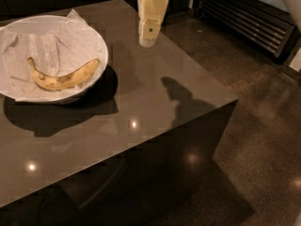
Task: Pick banana from white bowl
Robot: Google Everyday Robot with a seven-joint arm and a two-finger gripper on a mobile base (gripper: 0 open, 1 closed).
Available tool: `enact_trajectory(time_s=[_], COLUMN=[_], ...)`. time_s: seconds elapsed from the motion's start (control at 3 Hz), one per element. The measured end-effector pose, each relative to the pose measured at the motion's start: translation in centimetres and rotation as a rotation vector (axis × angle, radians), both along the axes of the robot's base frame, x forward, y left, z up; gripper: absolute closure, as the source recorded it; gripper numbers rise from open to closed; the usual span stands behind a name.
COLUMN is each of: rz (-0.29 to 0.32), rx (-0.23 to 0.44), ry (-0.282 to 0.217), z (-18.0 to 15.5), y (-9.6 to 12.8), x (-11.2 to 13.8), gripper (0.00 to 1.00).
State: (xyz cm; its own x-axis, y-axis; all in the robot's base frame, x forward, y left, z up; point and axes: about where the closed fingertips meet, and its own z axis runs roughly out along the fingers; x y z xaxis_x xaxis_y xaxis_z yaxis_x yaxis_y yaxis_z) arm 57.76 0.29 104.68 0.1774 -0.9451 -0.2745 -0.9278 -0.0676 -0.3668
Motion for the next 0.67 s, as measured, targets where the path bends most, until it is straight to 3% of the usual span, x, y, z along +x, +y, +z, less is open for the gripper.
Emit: enact_trajectory(time_s=[0.33,0.67], rz=[0.0,0.076], rx=[0.03,0.031], ry=[0.006,0.04], z=[-0.1,-0.9], y=[0.7,4.4], x=[0.7,2.2], gripper=[0.0,0.0])
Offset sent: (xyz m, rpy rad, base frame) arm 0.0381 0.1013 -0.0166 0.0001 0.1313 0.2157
